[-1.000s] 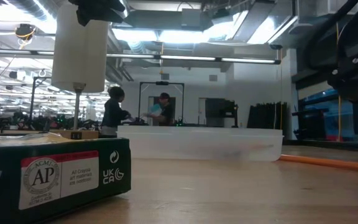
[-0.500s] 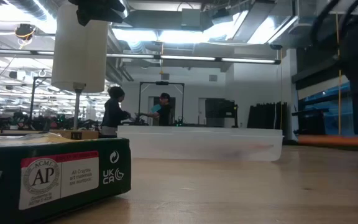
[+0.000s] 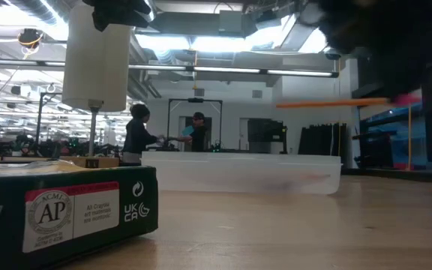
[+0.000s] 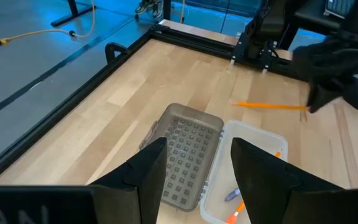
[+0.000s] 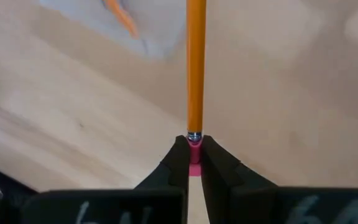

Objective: Pack school essentials
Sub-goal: Put the orange pencil into the transparent supply box

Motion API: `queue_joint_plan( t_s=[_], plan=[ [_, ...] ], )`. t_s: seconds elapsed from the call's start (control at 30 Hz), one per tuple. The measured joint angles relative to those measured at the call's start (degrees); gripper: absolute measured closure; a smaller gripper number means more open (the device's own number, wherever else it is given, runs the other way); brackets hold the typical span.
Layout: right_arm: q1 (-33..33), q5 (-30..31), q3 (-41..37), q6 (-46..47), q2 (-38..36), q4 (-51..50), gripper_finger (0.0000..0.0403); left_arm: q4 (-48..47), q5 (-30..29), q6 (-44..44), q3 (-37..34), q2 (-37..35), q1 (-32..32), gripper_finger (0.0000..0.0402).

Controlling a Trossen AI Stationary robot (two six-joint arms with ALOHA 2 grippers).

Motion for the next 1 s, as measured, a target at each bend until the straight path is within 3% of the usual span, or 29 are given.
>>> queue_joint_plan(
  t_s=[0.37, 0.73, 1.0],
  plan=[
    [-12.5, -2.5, 0.2, -23.1, 4.0, 18.7, 0.0382, 0.0, 0.0, 0.0, 0.0, 0.0, 0.0, 0.0227],
    [-14.3, -8.0, 0.2, -32.5, 8.6, 17.4, 0.0381, 0.0, 0.0, 0.0, 0.0, 0.0, 0.0, 0.0227],
    [-14.4, -7.7, 0.2, -35.1, 8.6, 17.4, 0.0292, 0.0, 0.0, 0.0, 0.0, 0.0, 0.0, 0.0227]
  ],
)
